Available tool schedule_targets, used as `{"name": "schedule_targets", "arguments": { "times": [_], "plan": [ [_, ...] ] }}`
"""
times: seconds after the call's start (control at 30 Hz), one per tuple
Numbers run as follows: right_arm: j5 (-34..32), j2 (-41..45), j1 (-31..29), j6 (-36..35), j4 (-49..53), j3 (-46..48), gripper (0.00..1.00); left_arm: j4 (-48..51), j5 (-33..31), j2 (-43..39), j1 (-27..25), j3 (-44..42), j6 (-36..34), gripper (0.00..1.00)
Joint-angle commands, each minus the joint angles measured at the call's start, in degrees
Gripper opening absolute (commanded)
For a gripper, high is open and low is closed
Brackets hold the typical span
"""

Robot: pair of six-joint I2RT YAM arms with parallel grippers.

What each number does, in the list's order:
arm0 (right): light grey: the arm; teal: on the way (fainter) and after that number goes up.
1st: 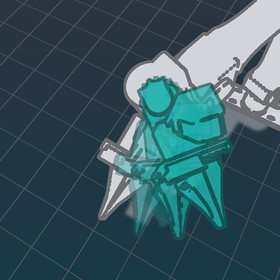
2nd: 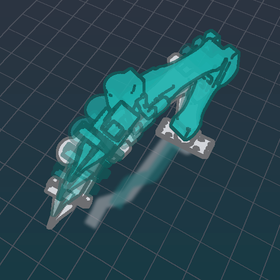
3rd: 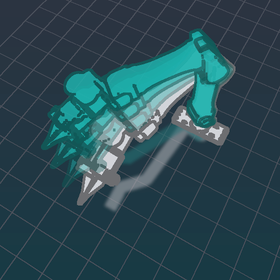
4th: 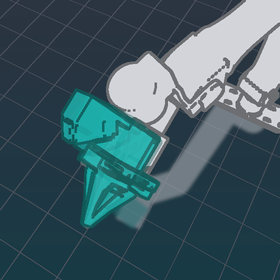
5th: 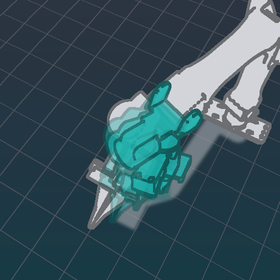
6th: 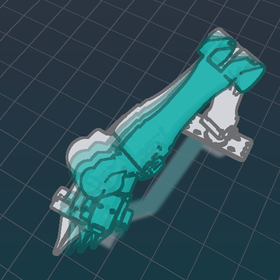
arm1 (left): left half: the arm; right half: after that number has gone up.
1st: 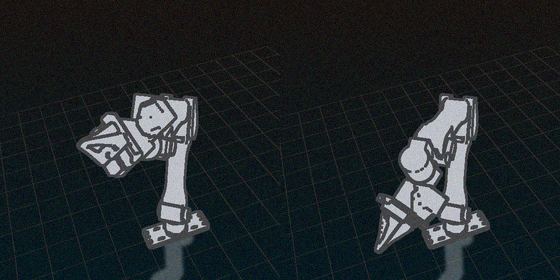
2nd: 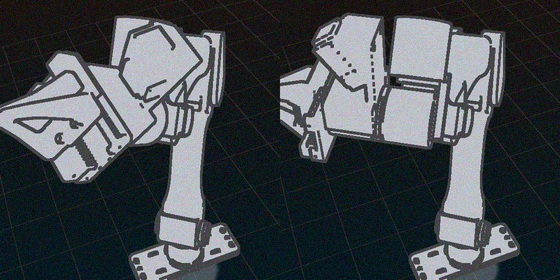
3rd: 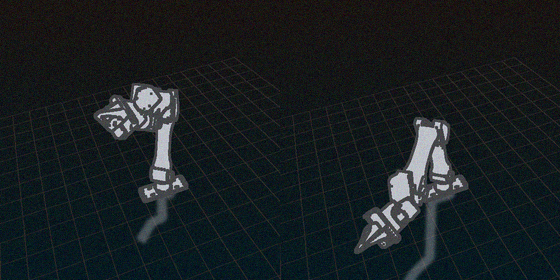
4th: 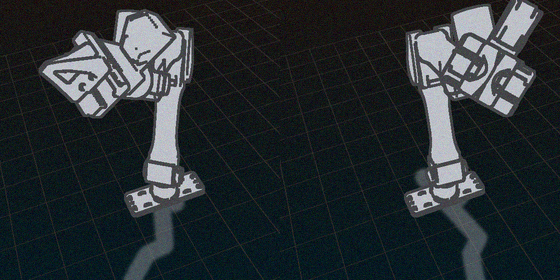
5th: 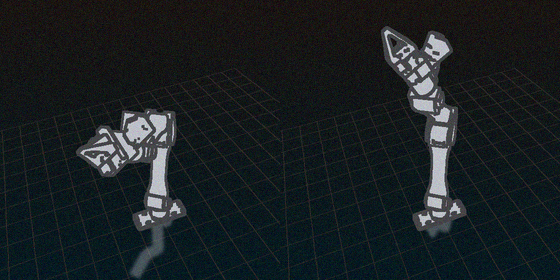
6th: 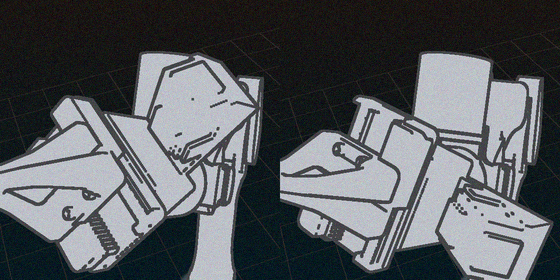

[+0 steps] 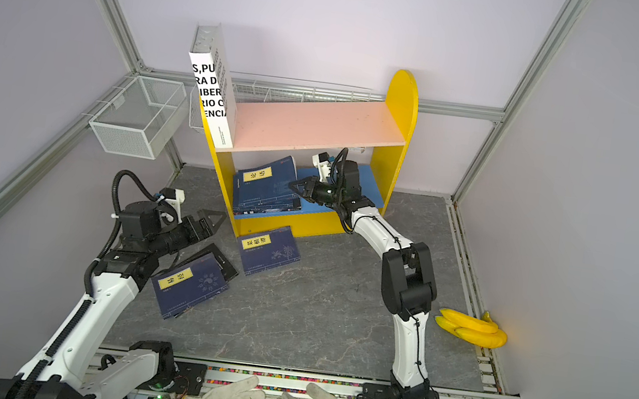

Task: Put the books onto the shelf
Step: 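Lower the book onto the blue shelf beside the other books with the right gripper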

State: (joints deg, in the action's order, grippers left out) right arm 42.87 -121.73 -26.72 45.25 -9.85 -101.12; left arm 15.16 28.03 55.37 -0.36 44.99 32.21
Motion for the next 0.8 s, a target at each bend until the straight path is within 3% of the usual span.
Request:
{"name": "schedule_targets", "arguments": {
  "times": [0.0,0.77],
  "plan": [
    [0.83,-1.80,-0.16,-0.93,-0.78,-3.06,0.10,0.87,-1.40,-0.85,0.36,-0.61,-1.86,0.96],
    [0.19,-6.52,-2.07,1.03,-0.47,-5.75,0.12,-0.44,-3.45,1.18,0.36,-1.93,-1.53,0.96]
  ]
}}
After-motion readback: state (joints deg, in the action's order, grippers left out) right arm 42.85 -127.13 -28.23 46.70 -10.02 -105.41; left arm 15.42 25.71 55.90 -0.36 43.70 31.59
